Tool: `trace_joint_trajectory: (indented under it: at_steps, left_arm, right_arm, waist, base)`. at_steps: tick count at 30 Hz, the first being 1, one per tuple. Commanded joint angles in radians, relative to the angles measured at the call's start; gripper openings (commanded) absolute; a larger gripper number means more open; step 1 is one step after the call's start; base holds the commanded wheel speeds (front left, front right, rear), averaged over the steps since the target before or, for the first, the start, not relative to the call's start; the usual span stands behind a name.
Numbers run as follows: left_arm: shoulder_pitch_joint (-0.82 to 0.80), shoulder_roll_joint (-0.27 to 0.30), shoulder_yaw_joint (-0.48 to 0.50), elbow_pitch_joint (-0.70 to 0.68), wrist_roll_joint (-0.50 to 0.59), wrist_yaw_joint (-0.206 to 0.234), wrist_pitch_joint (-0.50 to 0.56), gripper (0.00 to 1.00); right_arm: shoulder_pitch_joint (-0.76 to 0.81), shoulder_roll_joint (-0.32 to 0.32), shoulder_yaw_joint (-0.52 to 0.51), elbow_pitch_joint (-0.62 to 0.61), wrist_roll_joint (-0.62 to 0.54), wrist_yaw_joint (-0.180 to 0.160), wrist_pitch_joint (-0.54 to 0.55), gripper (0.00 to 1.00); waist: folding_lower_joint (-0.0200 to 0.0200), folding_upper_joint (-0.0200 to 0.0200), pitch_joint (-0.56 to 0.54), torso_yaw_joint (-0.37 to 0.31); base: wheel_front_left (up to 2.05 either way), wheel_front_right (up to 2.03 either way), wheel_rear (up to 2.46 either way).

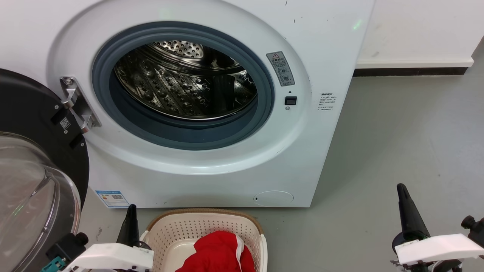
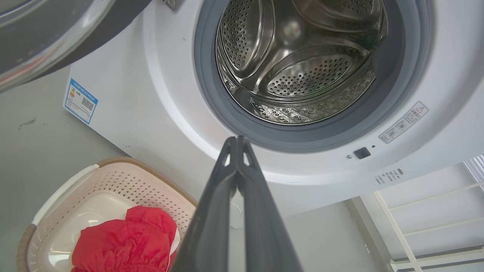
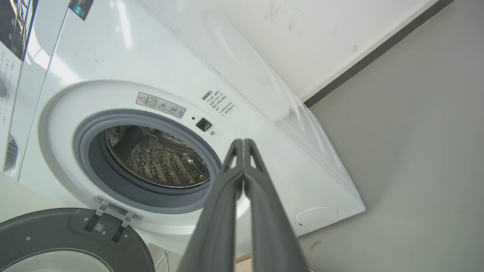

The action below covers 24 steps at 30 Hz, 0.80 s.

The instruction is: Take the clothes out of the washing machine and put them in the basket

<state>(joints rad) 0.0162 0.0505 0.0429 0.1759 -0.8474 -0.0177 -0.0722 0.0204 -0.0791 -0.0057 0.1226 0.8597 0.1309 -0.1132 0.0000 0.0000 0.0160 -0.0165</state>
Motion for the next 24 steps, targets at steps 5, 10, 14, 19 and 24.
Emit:
trace_joint_trajectory:
  at_steps: [5, 10, 14, 19, 24]
  left_arm:
    - [-0.031, 0.0, 0.011, -0.001, -0.078, -0.016, 0.018, 0.0]
    - [-0.039, 0.0, 0.017, 0.005, -0.139, -0.025, 0.033, 0.0]
    - [-0.047, 0.0, 0.021, 0.01, -0.186, -0.031, 0.045, 0.0]
    - [-0.056, 0.0, 0.026, 0.015, -0.243, -0.04, 0.059, 0.0]
    - [-0.063, 0.0, 0.031, 0.021, -0.297, -0.048, 0.072, 0.0]
  right_arm:
    - [-0.033, -0.009, -0.006, 0.004, 0.086, 0.0, 0.018, 0.0]
    - [-0.041, -0.009, -0.01, 0.015, 0.15, 0.0, 0.033, 0.0]
    - [-0.049, -0.009, -0.013, 0.023, 0.199, 0.0, 0.043, 0.0]
    - [-0.058, -0.01, -0.017, 0.031, 0.257, 0.0, 0.058, 0.0]
    - [-0.064, -0.01, -0.022, 0.041, 0.312, 0.0, 0.071, 0.0]
  waist:
    - [0.0, 0.0, -0.001, 0.001]
    - [0.0, 0.0, -0.002, 0.002]
    - [0.0, 0.0, -0.002, 0.003]
    - [0.0, 0.0, -0.003, 0.004]
    - [0.0, 0.0, -0.004, 0.005]
  base:
    - [0.0, 0.0, 0.0]
    - [0.0, 0.0, 0.0]
    - [0.0, 0.0, 0.0]
    - [0.0, 0.0, 0.0]
    - [0.0, 0.0, 0.0]
